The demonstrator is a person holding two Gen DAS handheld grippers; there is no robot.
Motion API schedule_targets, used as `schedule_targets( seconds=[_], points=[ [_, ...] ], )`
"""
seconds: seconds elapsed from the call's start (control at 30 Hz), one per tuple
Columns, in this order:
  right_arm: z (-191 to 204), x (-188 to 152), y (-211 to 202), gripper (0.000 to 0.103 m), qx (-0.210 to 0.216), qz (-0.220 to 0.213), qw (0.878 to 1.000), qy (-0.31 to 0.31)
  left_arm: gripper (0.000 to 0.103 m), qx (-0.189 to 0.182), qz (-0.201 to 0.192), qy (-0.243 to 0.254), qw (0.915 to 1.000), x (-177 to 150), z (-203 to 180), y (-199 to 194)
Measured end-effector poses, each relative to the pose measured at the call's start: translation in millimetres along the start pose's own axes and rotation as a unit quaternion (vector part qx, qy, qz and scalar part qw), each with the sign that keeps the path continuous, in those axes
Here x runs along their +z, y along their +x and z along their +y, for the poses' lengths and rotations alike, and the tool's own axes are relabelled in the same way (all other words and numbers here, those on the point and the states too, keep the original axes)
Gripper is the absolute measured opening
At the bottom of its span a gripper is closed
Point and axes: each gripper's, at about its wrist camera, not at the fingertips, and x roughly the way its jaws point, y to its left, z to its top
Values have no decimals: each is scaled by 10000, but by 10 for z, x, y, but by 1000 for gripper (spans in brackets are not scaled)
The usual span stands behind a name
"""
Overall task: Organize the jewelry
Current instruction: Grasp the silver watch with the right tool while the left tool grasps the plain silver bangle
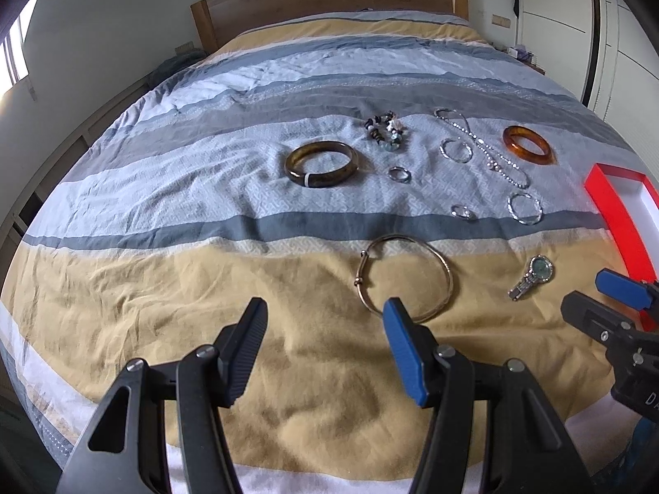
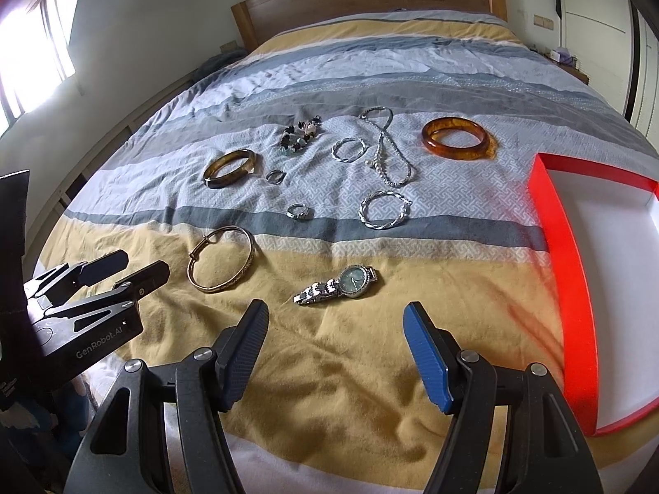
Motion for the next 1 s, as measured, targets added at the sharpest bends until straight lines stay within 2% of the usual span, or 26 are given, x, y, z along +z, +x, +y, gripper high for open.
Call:
schedule_targets(
  seconds=[0.27, 0.43, 0.63, 0.8, 1.0],
  points=[
    [-9, -2, 136, 68, 19, 146, 9999, 27, 56, -242, 156, -205, 9994, -20, 73, 138],
    [-39, -20, 225, 68, 71, 283, 9995, 109, 57, -548, 245, -396, 9974, -11, 124, 216],
    [-75, -32, 304, 61, 166, 383, 9989, 195, 56, -937, 409, -620, 9928, 25, 154, 336],
    [-106, -13, 352, 53, 269, 423, 9983, 289, 56, -958, 572, -674, 9915, 78, 140, 502],
    [-120, 48, 432, 53, 400, 477, 9971, 427, 55, -835, 637, -478, 9933, 110, 56, 622]
  ],
)
